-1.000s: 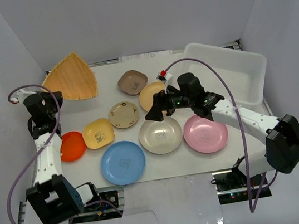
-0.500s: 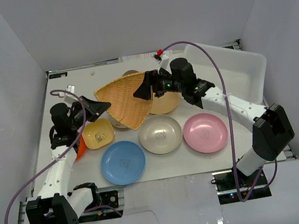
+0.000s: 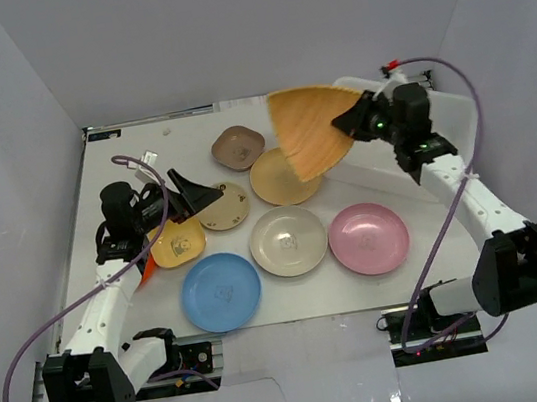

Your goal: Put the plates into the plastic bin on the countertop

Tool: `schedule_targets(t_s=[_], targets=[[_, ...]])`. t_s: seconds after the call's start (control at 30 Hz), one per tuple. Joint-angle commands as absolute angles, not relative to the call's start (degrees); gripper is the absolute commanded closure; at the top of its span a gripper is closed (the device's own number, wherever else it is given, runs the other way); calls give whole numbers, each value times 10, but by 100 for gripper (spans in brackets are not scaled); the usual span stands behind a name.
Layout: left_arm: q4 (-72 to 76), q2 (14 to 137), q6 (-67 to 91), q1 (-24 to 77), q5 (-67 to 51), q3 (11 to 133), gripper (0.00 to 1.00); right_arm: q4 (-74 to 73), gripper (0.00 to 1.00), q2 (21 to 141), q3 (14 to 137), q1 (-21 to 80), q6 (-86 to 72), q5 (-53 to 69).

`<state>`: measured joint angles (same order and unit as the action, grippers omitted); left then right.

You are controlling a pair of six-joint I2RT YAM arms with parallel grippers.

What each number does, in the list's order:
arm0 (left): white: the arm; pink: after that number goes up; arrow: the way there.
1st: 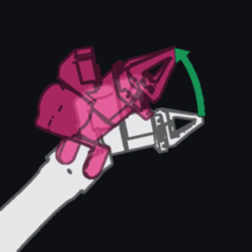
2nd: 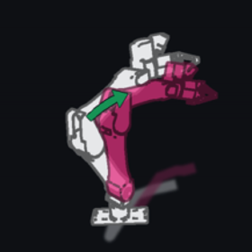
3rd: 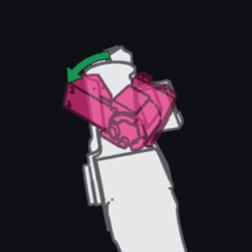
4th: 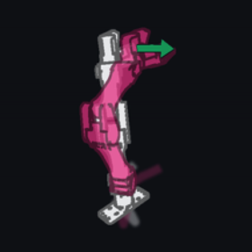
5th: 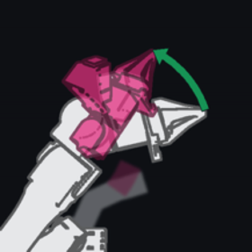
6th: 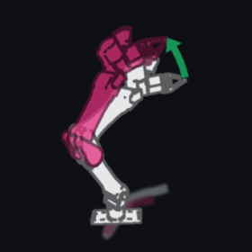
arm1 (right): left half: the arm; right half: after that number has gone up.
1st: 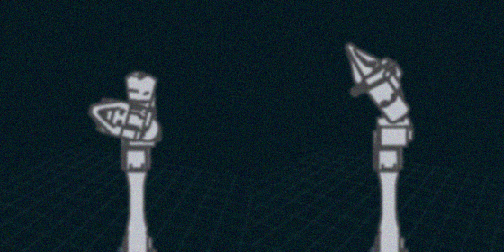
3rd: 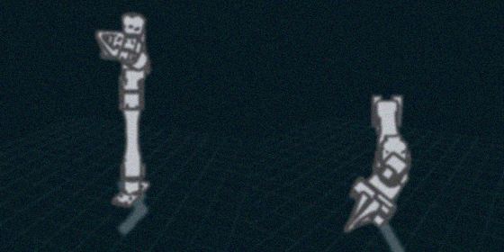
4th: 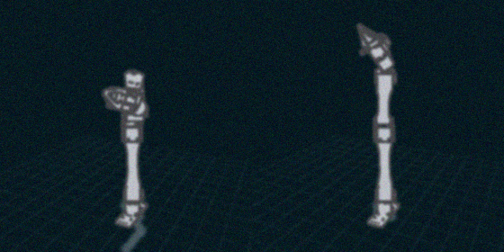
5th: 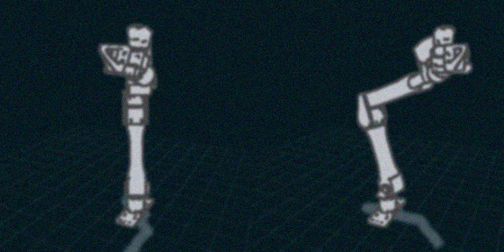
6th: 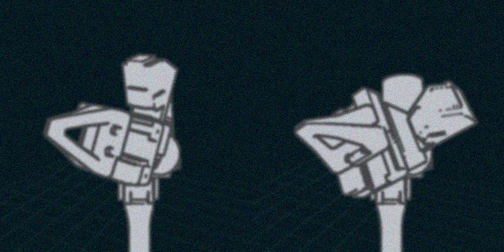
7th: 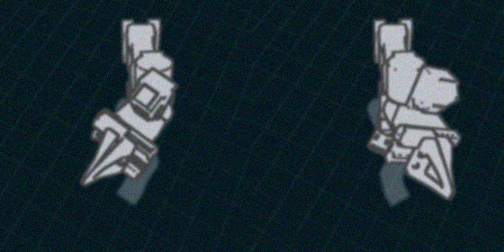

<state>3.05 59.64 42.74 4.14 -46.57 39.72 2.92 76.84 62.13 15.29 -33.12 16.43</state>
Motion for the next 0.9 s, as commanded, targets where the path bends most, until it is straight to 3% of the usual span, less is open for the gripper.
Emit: schedule_targets(t_s=[0.0, 0.23, 0.6, 0.8, 0.83, 0.87], targets=[[4, 595, 374, 54, -493, 394, 2, 44, 92, 710, 611, 27, -337, 109], [4, 615, 367, 79, -514, 398, 2, 42, 92, 764, 584, -103, -332, 112], [-113, 670, 317, 141, -411, 439, 7, 45, 87, 913, 592, -113, -315, 111], [-163, 685, 289, 183, -338, 457, 9, 26, 49, 938, 612, -113, -298, 95], [-170, 688, 287, 194, -330, 459, 10, 12, 29, 939, 629, -113, -293, 88], [-186, 689, 279, 201, -304, 461, 13, 1, 20, 933, 635, -113, -281, 83]])
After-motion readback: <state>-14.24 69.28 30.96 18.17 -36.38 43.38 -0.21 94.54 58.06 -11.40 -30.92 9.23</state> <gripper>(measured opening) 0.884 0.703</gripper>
